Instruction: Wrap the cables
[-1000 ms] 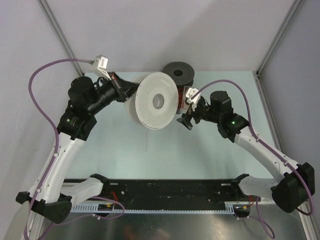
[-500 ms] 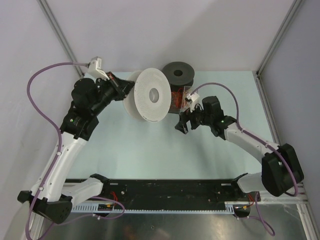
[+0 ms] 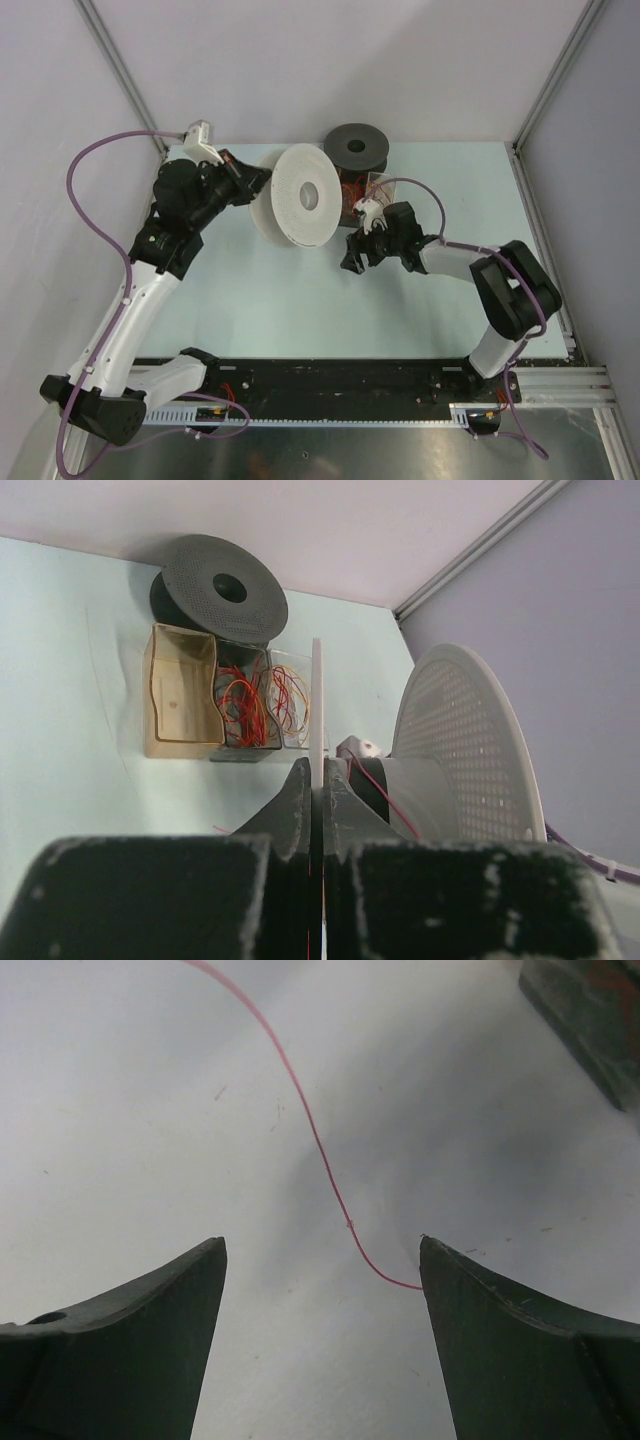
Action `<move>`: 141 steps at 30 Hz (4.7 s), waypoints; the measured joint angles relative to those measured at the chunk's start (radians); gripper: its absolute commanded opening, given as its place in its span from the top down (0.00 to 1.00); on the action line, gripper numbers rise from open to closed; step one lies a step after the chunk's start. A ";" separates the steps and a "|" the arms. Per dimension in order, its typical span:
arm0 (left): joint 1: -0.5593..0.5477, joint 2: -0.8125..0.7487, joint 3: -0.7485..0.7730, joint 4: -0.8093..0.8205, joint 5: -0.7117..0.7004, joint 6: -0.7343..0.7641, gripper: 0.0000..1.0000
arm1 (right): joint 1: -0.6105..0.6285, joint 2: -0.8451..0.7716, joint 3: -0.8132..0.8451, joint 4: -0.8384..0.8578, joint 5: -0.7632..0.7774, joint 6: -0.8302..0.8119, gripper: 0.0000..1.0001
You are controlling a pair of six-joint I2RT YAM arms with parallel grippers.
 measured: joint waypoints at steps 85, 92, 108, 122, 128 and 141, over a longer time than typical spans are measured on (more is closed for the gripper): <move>0.190 -0.029 -0.228 0.288 0.395 -0.330 1.00 | -0.027 -0.336 0.297 -0.288 -0.145 -0.345 1.00; 0.206 0.035 -0.159 0.165 0.267 -0.516 1.00 | 0.165 -0.445 0.219 -0.165 0.021 -0.304 1.00; 0.164 0.054 -0.149 -0.026 0.193 -0.704 1.00 | 0.434 -0.430 0.098 0.160 0.358 -0.525 1.00; 0.031 0.154 -0.158 0.078 0.125 -0.640 1.00 | 0.425 -0.445 0.025 0.170 0.476 -0.674 1.00; -0.071 0.305 -0.082 0.160 0.121 -0.612 1.00 | 0.355 -0.539 -0.014 0.050 0.498 -0.708 1.00; -0.396 0.834 0.288 0.438 0.133 -0.605 1.00 | 0.080 -1.010 -0.172 -0.419 0.621 -0.815 1.00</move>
